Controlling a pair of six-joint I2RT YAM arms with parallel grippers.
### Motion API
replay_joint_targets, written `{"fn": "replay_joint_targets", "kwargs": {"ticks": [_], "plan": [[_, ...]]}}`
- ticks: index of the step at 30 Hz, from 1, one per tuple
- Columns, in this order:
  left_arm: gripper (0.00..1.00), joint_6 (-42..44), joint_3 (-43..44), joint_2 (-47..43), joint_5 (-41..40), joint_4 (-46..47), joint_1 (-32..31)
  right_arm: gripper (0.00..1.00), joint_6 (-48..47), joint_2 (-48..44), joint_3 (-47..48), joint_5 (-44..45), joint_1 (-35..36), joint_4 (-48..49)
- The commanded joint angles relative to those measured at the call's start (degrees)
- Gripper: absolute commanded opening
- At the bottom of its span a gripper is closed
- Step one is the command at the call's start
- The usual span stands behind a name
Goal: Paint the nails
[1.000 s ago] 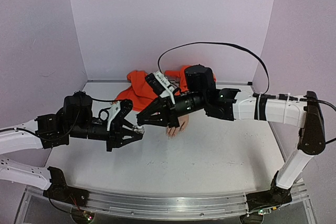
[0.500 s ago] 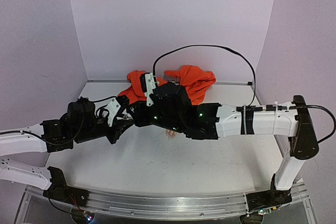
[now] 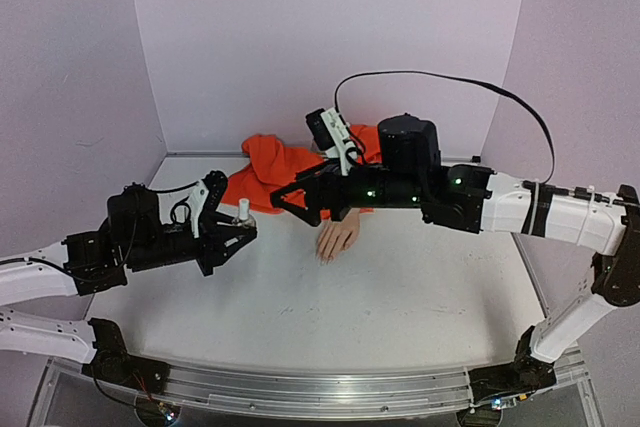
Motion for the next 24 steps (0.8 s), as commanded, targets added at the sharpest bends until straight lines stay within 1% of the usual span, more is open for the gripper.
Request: {"fn": "replay_joint_targets", "kwargs": {"ticks": [1,3,4,5,6,7,9,10,11,12,14,17,19,24], "plan": [[0.0,-1.77,3.34,-0.1,20.49,-1.27,0.11,0.9,-10.83,-2.51,-3.45,-23.74,-1.08,5.76],[0.0,-1.77,4.42,1.0,26.98,-1.28,0.11,0.86,-12.01,-2.04,-3.16,-28.76,-1.2,7.46],[0.0,-1.77,4.94,1.67,29.48,-1.28,0.11,0.82,-12.06,-1.37,-2.37,-30.72,-1.32,7.74],[0.0,-1.84,5.45,2.35,31.57,-1.28,0.11,0.75,-12.07,-0.29,-1.35,-33.12,-1.33,7.73],[0.0,-1.93,5.77,2.86,33.23,-1.28,0.11,0.68,-12.07,0.77,-0.21,-35.83,-1.37,7.76],[0.0,-2.01,6.14,3.48,34.83,-1.28,0.11,0.64,-12.07,1.82,0.68,-38.33,-1.35,7.8],[0.0,-2.04,6.82,4.44,37.51,-1.28,0.11,0.62,-11.88,3.78,2.68,-42.54,-1.35,8.09],[0.0,-1.96,7.16,5.14,38.83,-1.28,0.11,0.59,-11.37,4.62,3.28,-43.22,-1.39,8.22],[0.0,-1.88,7.49,5.5,39.92,-1.28,0.11,0.54,-11.08,5.36,3.95,-44.18,-1.36,8.31],[0.0,-1.86,7.67,5.67,40.59,-1.28,0.11,0.48,-10.59,6.05,4.57,-45.22,-1.38,8.39],[0.0,-1.65,7.87,5.72,41.07,-1.28,0.11,0.43,-9.69,6.67,5.12,-46.97,-1.36,9.06],[0.0,-1.1,7.88,5.52,41.42,-1.28,0.11,0.4,-8.67,6.7,4.57,-47.86,-1.4,10.6],[0.0,-0.91,7.96,5.56,41.62,-1.28,0.1,0.33,-8.45,6.85,4.37,-48.5,-1.36,10.8],[0.0,-0.47,8.44,5.99,41.53,-1.28,0.11,0.24,-6.92,7.97,4.05,-49.91,-1.37,11.96]]}}
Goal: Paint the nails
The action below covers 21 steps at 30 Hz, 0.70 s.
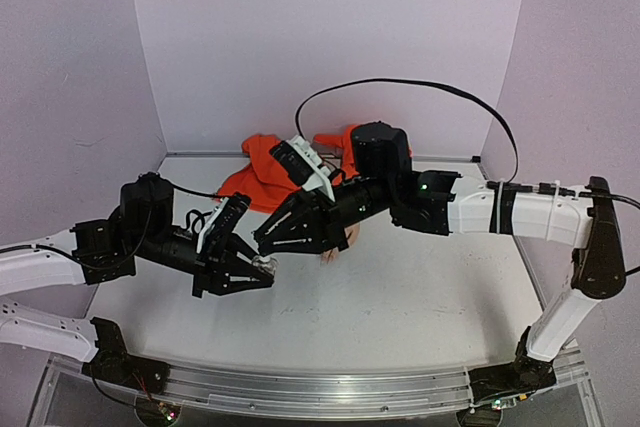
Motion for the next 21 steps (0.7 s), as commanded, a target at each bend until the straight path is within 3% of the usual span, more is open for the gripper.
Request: {"fn": "replay_joint_targets", "kwargs": {"ticks": [1,5,9,11,16,19,21], "plan": [[0.0,0.58,3.46,0.19,1.04,1.43,0.11,0.22,1.65,1.07,2.01,-4.9,-0.12,4.42],[0.0,1.31,4.07,-0.24,-0.02,1.43,0.11,0.15,1.86,1.74,1.83,-5.7,-0.09,4.58],[0.0,1.98,4.82,-0.5,-2.01,1.43,0.11,0.0,2.18,1.69,1.34,-5.19,-0.15,4.87],[0.0,1.98,5.26,-0.79,-4.71,1.43,0.11,0.0,2.74,1.85,0.8,-4.19,-0.12,4.87],[0.0,3.19,5.16,-2.3,-23.73,0.2,0.1,0.0,5.75,2.46,-1.81,3.9,0.06,5.09],[0.0,5.65,4.97,-2.12,-41.08,0.07,0.11,0.0,9.41,3.0,-4.0,17.01,0.56,5.09],[0.0,6.77,5.81,-1.05,-52.45,0.2,0.15,0.0,15.12,3.54,-4.89,31.96,0.93,3.82]]}}
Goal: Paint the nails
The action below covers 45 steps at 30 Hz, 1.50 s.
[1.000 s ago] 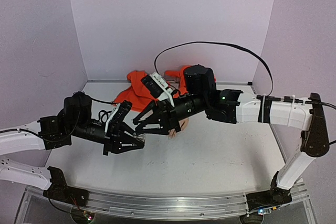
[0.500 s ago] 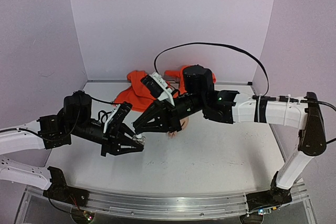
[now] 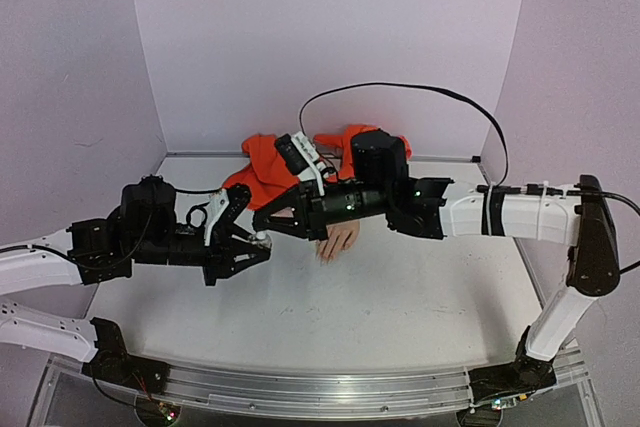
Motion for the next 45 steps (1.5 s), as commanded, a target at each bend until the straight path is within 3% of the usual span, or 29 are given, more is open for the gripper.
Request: {"fn": "replay_joint_targets", "kwargs": {"ticks": [1,2,4,6,13,16,18,22,26,30,34,39,45], "plan": [[0.0,3.95,5.45,1.0,-34.78,5.72,1.14,0.0,14.61,1.96,-2.42,30.16,2.89,-4.78],[0.0,4.87,6.06,2.2,-37.98,5.9,1.12,0.0,18.79,2.06,-2.0,43.63,4.49,-7.76],[0.0,7.32,6.47,5.1,-40.12,7.75,1.19,0.0,23.03,2.97,0.88,59.17,10.32,-11.8],[0.0,7.96,5.88,6.8,-38.04,10.13,1.2,0.0,26.24,4.37,2.63,63.66,13.31,-12.46],[0.0,4.48,1.04,6.2,-32.13,12.85,1.2,0.03,20.99,0.56,0.26,57.49,12.31,-6.6],[0.0,3.0,-1.56,4.09,-29.42,12.74,1.2,0.38,15.1,-3.3,-0.38,54.59,10.81,-6.62],[0.0,1.55,-3.02,2.69,-27.32,12.44,1.2,0.54,11.28,-6.3,-1.62,52.6,9.8,-6.55],[0.0,-2.02,-4.49,0.78,-18.87,11.66,1.29,0.73,5.22,-10.76,-4.69,37.88,4.71,-6.41],[0.0,-3.25,-3.87,0.83,-2.06,11.65,1.29,0.85,1.28,-13.14,-8.66,18.71,-0.46,-3.04],[0.0,-3.86,-1.34,2.18,12.48,11.7,1.33,0.84,-1.2,-12.07,-8.03,6.66,-1.3,-1.36],[0.0,-5.02,0.96,3.28,20.9,11.66,1.31,0.73,-0.86,-10.36,-6.63,-3.25,-1.36,1.58],[0.0,-6.17,2.45,4.38,26.56,11.69,1.29,0.62,0.39,-6.95,-4.38,-13.6,-1.37,3.39],[0.0,-6.28,3.19,5.57,29.16,11.63,1.33,0.47,2.39,-5.66,-4.08,-15.13,-1.35,6.65]]}}
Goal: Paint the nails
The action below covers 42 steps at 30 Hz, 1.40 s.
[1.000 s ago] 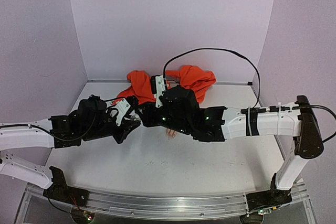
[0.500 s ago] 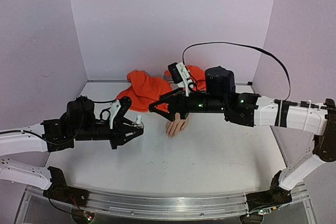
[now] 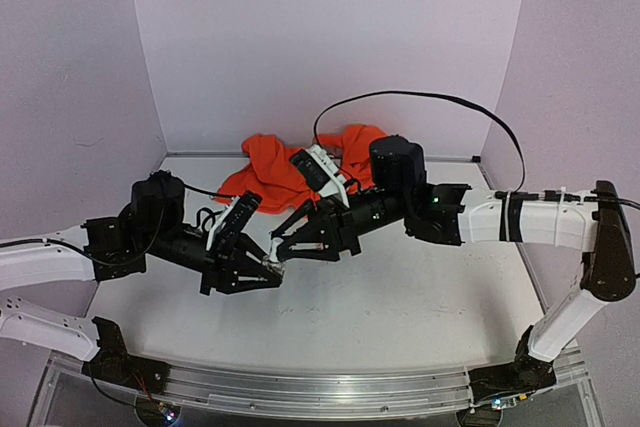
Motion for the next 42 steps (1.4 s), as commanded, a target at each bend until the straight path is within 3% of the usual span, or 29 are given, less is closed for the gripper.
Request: {"fn": "replay_joint_targets", "kwargs": {"ticks": [1,5,17,18,20,21,24,27,29,31,32,34,36,39,42], "plan": [[0.0,-0.77,3.49,1.09,4.71,3.32,0.07,0.45,2.14,0.43,2.89,-6.73,0.03,7.82],[0.0,-0.53,3.99,1.79,4.97,3.31,0.02,0.35,3.28,1.5,2.97,-8.93,0.2,9.9],[0.0,-0.09,5.13,3.17,6.54,3.36,0.02,0.28,3.6,3.47,3.86,-12.0,1.35,12.14],[0.0,-0.07,5.15,3.17,6.7,3.35,0.02,0.24,3.63,3.48,3.86,-12.01,1.44,12.12],[0.0,0.13,5.08,3.14,6.2,3.36,0.02,0.08,3.82,3.42,3.73,-11.74,1.44,12.11],[0.0,0.3,5.0,3.01,5.49,3.37,-0.02,0.0,4.04,3.4,3.69,-11.36,1.58,12.07],[0.0,0.45,4.5,2.19,1.69,3.27,0.09,0.0,4.54,3.18,3.0,-9.96,1.76,12.0],[0.0,1.16,4.03,0.39,-7.62,2.33,0.11,0.0,5.31,2.79,1.68,-5.99,1.8,11.07],[0.0,1.72,3.72,-1.21,-21.21,0.44,0.11,0.0,5.2,2.86,1.43,1.13,2.16,7.36],[0.0,1.99,3.32,-2.38,-35.33,-0.41,0.11,0.0,5.81,2.87,1.7,15.92,3.17,1.52],[0.0,2.27,3.0,-2.75,-42.09,-0.48,0.11,0.0,6.71,3.21,2.85,27.27,4.66,-1.8],[0.0,3.74,3.27,-2.87,-51.32,-0.48,0.11,0.0,13.75,6.63,10.32,61.7,10.66,-18.52],[0.0,5.42,3.89,-2.31,-55.26,-0.4,0.03,0.0,20.1,10.14,13.92,78.48,15.49,-24.75],[0.0,7.01,4.5,-1.49,-56.23,0.51,-0.02,0.0,23.27,9.39,10.85,75.87,16.77,-17.28],[0.0,7.45,3.99,-1.41,-54.6,0.63,0.02,0.0,19.24,8.65,12.05,72.02,16.68,-14.24]]}}
